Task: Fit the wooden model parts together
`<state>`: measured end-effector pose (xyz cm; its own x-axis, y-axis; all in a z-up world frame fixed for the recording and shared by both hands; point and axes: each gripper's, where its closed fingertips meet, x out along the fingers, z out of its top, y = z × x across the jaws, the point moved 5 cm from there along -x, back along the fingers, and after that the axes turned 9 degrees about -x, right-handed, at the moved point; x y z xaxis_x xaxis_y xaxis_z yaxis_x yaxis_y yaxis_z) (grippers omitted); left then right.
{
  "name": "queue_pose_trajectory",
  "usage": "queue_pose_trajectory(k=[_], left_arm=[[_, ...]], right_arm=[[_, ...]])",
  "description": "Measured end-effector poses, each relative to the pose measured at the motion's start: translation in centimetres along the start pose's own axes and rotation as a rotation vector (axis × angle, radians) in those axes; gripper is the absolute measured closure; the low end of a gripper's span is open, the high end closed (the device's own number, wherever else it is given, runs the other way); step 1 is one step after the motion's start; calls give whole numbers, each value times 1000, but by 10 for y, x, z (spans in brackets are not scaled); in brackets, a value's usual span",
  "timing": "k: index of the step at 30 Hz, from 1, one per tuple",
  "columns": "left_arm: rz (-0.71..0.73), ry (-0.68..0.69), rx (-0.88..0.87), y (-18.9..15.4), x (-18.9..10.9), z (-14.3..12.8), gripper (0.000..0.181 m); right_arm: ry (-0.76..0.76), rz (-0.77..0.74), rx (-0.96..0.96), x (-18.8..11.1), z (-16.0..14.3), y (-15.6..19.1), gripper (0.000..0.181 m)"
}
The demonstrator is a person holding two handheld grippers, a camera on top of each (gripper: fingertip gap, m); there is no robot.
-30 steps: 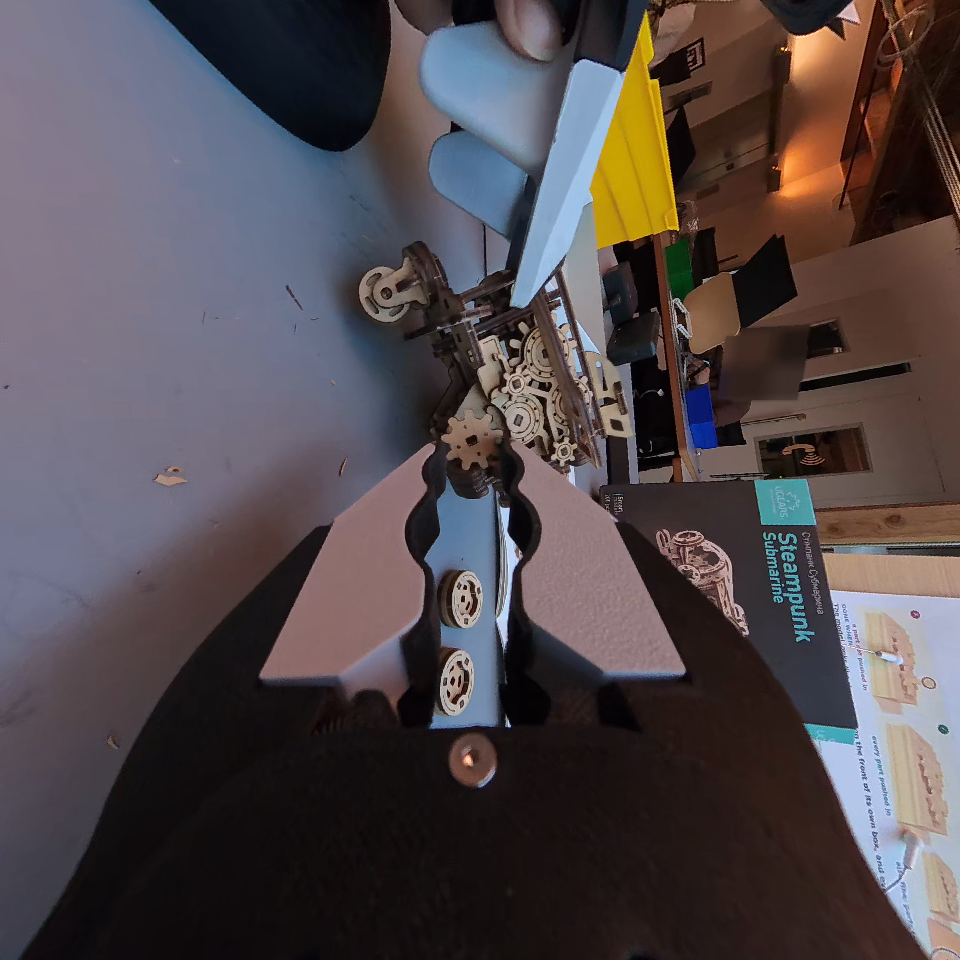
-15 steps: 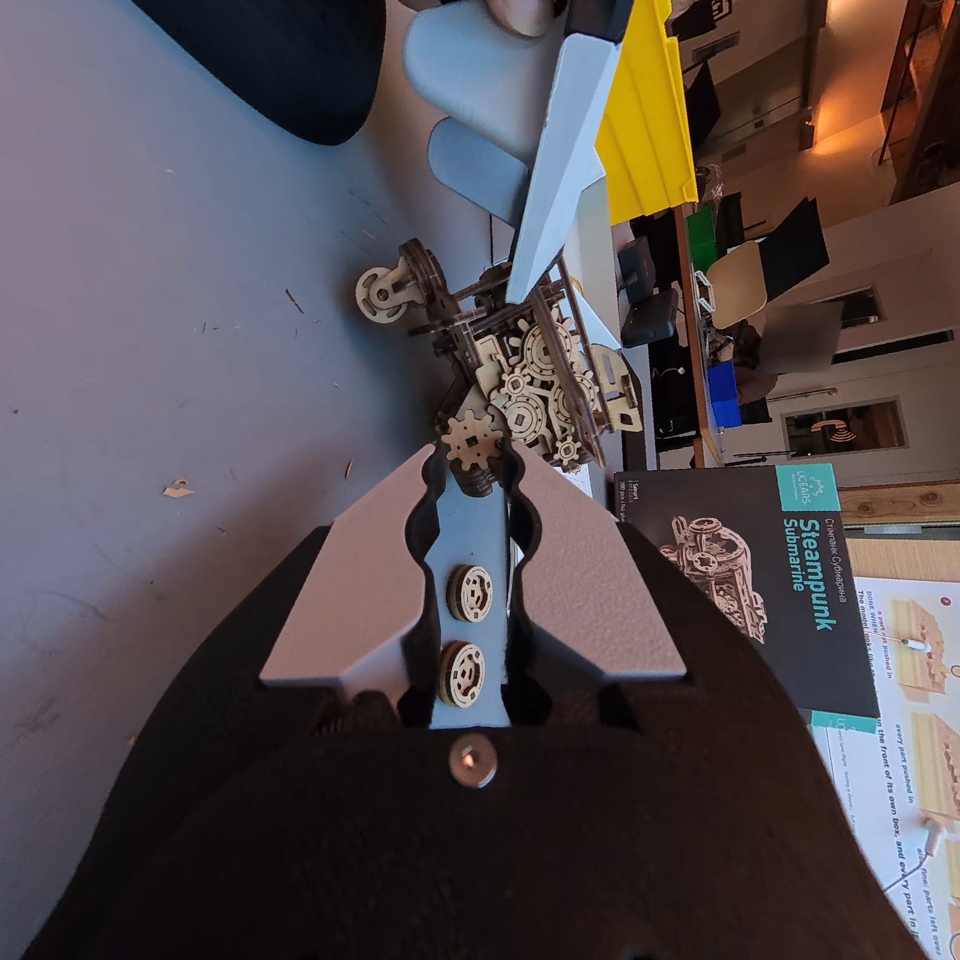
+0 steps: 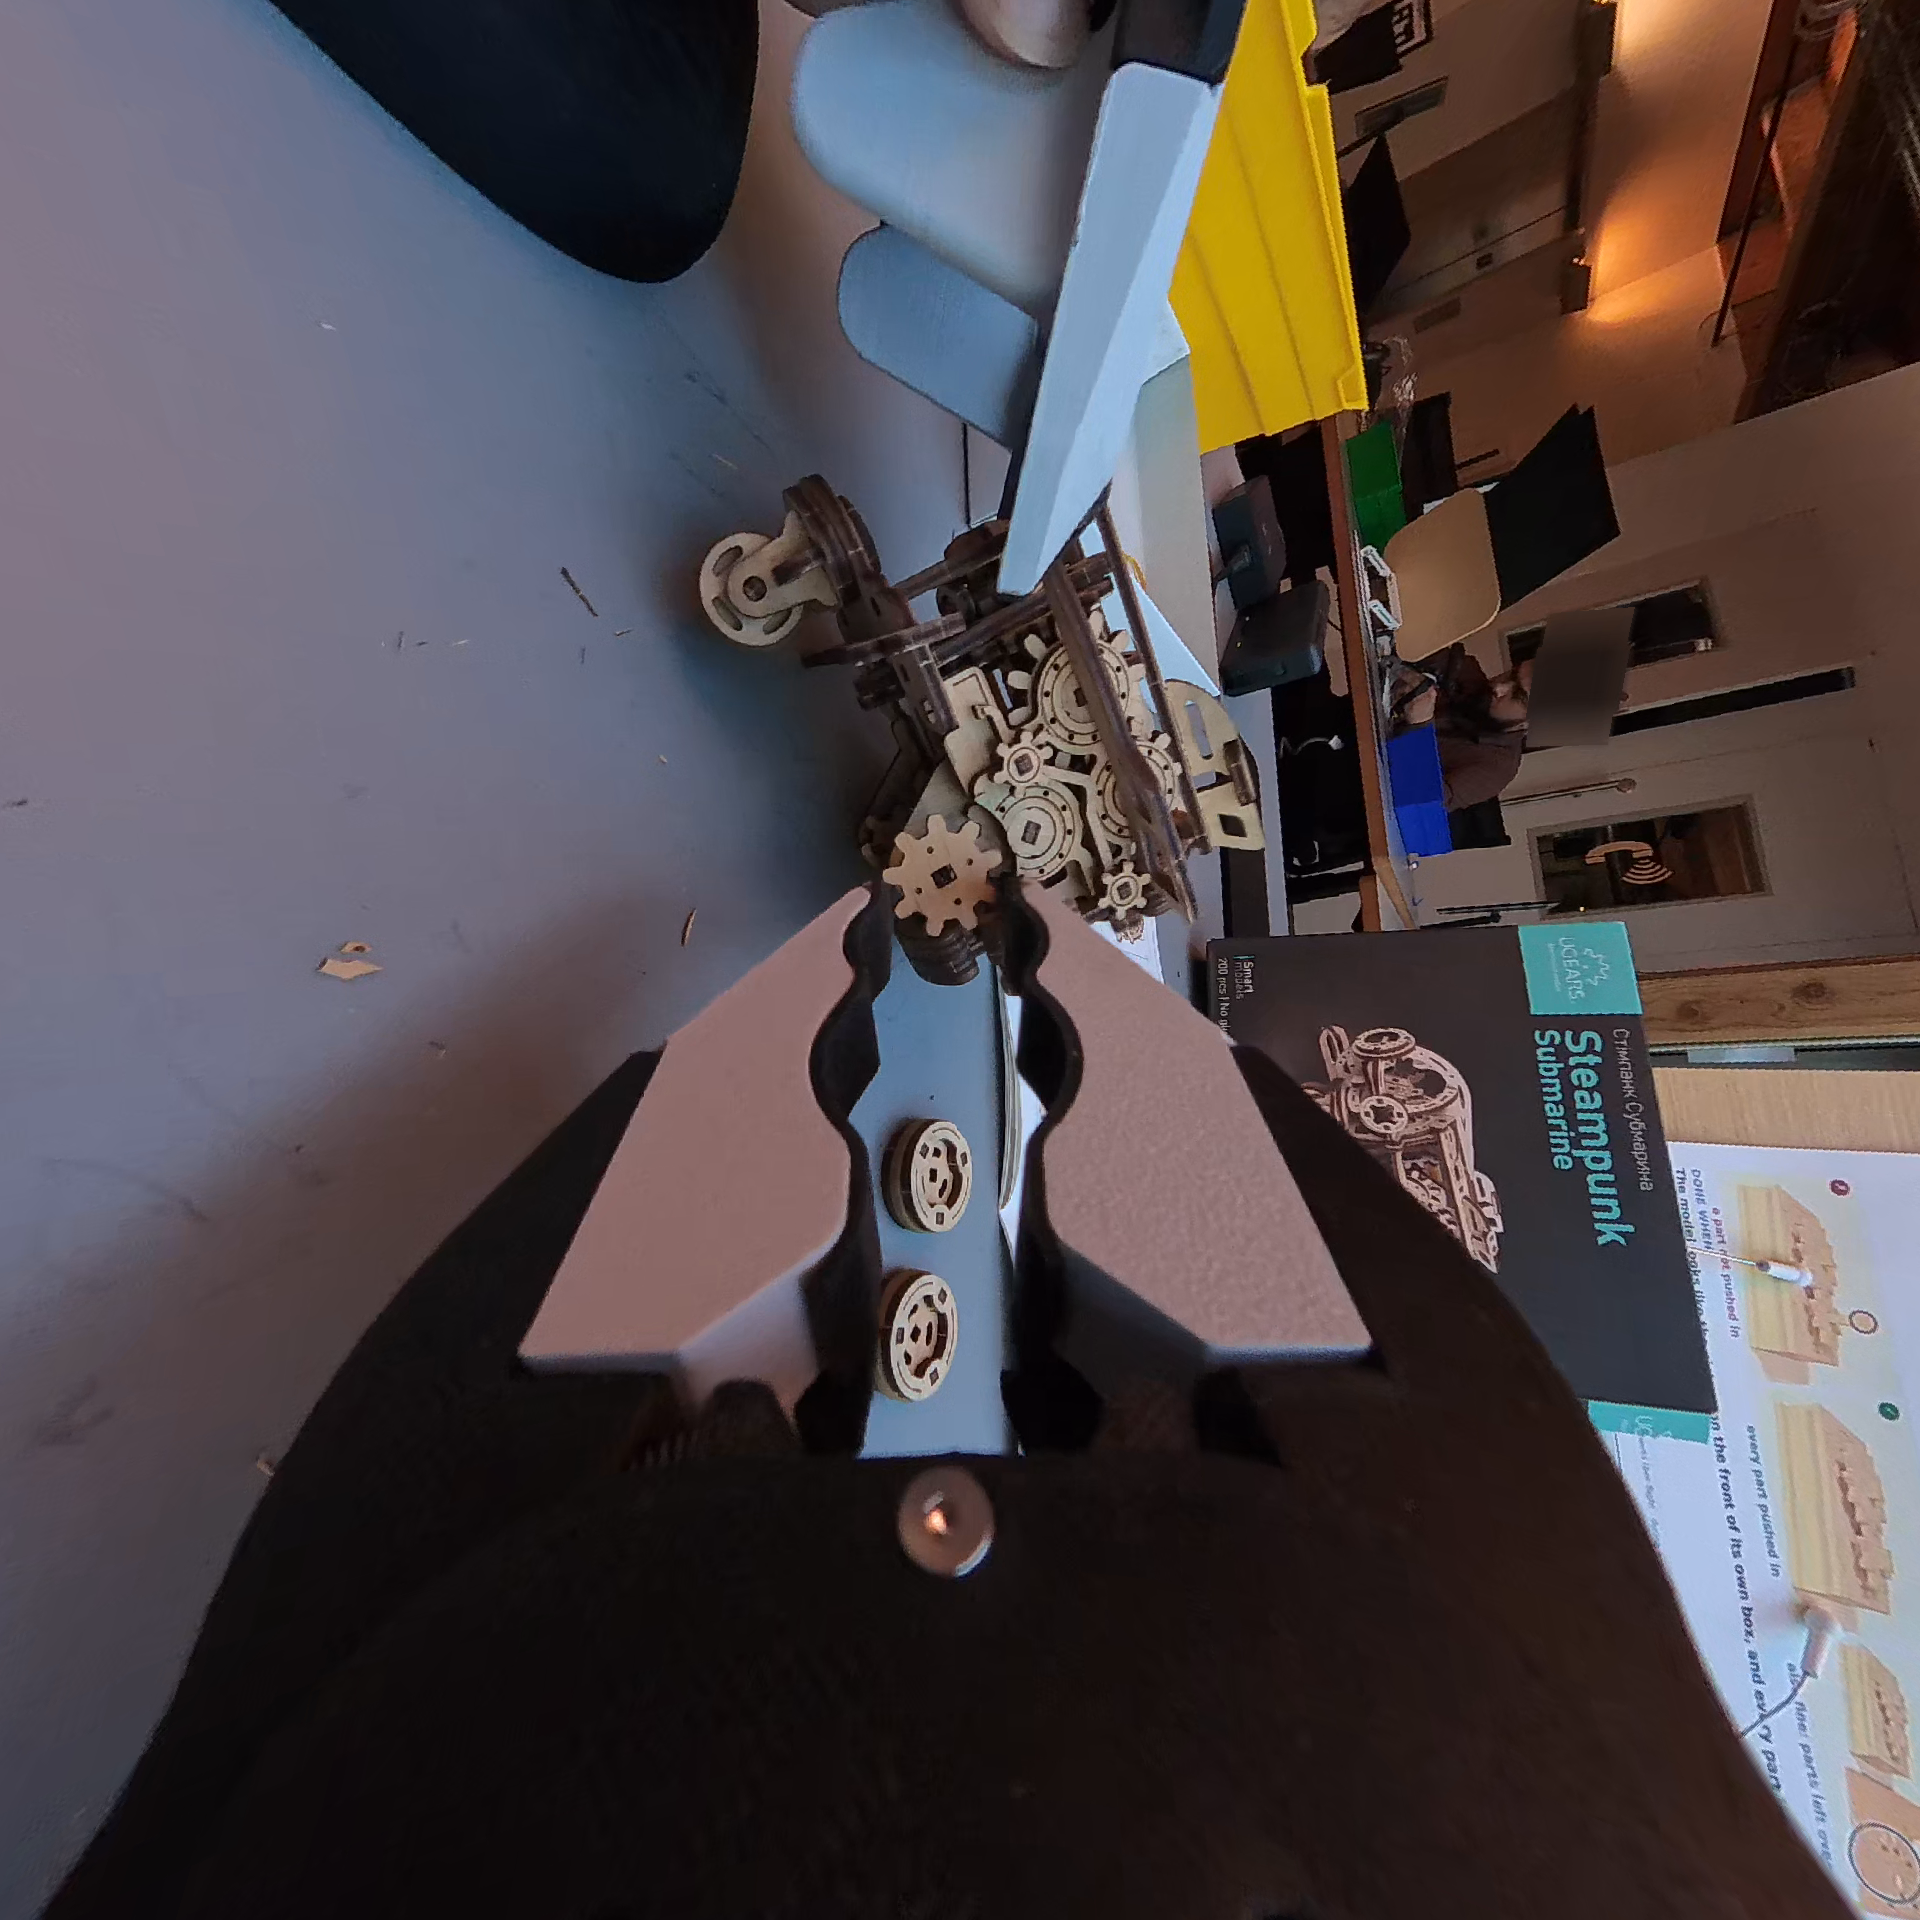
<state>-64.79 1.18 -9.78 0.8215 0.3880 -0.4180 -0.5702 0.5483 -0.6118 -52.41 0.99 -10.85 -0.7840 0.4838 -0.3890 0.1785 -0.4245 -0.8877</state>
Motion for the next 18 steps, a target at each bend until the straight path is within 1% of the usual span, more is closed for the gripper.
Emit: queue_pose_trajectory(k=[4,13,18], left_arm=[[0,0,3,0,0,0,130],[5,-3,8,-1,0,0,130],[-7,-2,-6,0,0,0,130]], right_arm=[[6,1,-29,0,0,2,162],[56,36,43,0,2,1,162],[71,44,-3,3,2,1,162]])
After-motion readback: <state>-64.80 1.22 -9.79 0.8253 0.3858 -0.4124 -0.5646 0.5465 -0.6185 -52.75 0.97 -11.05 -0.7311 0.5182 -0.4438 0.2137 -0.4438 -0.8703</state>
